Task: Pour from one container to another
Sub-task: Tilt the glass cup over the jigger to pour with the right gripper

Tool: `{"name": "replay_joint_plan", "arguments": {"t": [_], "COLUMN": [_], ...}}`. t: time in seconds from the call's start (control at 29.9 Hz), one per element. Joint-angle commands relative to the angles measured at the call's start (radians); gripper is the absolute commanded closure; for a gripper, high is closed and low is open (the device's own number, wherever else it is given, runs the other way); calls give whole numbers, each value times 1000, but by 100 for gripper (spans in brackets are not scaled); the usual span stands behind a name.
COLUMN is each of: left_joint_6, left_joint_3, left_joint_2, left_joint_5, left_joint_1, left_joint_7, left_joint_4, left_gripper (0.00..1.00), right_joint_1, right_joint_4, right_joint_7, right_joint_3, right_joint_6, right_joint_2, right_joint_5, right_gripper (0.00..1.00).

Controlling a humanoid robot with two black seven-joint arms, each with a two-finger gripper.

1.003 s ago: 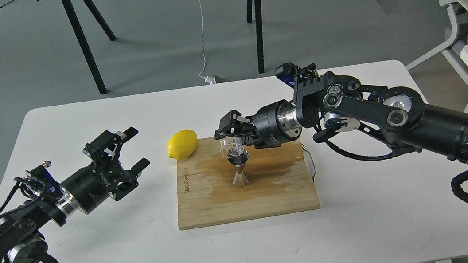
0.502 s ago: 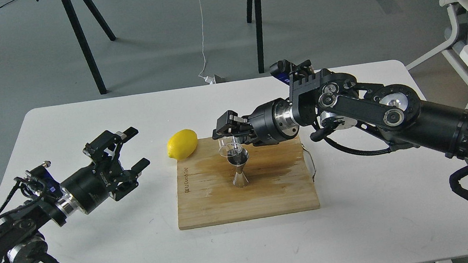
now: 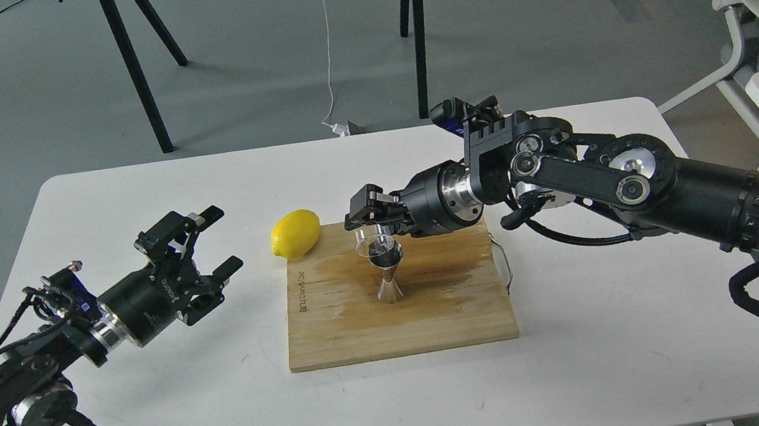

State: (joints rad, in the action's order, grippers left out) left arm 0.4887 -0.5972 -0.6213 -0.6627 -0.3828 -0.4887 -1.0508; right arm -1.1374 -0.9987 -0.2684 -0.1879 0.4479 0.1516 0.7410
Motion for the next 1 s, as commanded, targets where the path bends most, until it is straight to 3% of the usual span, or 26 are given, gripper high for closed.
{"name": "replay_joint_plan", "arguments": {"t": [0.0,0.97], "left_joint_6": [0,0], "left_joint_3": [-1,-1], "left_joint_2": [0,0], "left_joint_5": [0,0], "left_joint_1": [-1,1], "left_joint_7": [0,0], "left_joint_4": [0,-2], "left_gripper": [1,1], "right_joint_1": [1,-45], "right_joint_4": [-1,-23], "right_joint_7": [0,0], "right_joint_3": [-1,38], "right_joint_6": [0,0], "right_joint_2": [-1,-18], "right_joint_5": [18,49], "right_gripper": [52,52]}}
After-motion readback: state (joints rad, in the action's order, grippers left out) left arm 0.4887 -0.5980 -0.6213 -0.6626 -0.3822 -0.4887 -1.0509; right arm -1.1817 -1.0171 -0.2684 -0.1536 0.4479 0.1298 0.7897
